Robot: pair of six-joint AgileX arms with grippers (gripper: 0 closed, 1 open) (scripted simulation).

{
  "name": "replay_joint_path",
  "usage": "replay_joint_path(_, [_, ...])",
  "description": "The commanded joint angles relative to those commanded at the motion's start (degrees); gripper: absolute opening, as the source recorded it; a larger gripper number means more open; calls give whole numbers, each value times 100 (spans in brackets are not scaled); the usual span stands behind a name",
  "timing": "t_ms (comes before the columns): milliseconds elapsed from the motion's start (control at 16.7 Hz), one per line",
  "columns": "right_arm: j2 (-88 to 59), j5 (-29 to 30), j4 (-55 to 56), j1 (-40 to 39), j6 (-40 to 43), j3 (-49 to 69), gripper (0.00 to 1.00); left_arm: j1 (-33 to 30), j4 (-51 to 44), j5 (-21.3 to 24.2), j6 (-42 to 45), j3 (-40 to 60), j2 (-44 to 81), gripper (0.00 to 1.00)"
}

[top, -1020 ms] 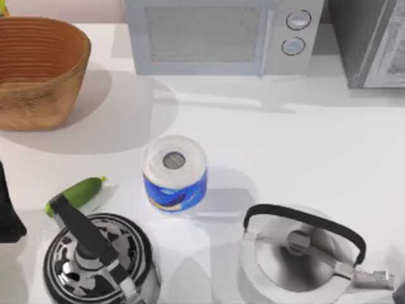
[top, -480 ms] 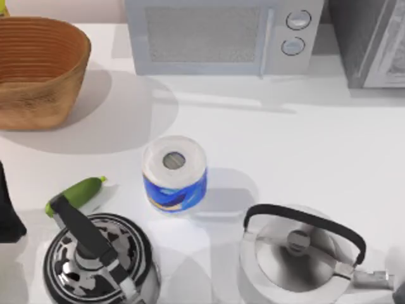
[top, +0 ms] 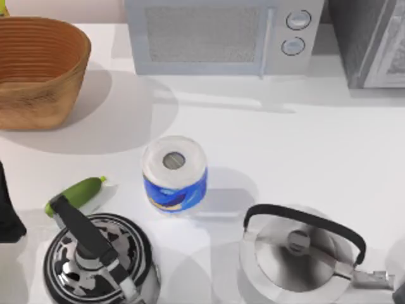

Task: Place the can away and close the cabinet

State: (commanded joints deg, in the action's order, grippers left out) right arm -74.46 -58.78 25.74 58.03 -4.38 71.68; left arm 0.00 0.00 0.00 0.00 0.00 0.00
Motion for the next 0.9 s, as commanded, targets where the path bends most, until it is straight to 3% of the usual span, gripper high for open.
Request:
replay_joint_path(540, [-91,-45,-4034,86,186,2513,100,0,0,0,0,0,0,100])
replay_joint_path(900, [-254,-40,-4794,163,316,2848,100,0,0,0,0,0,0,100])
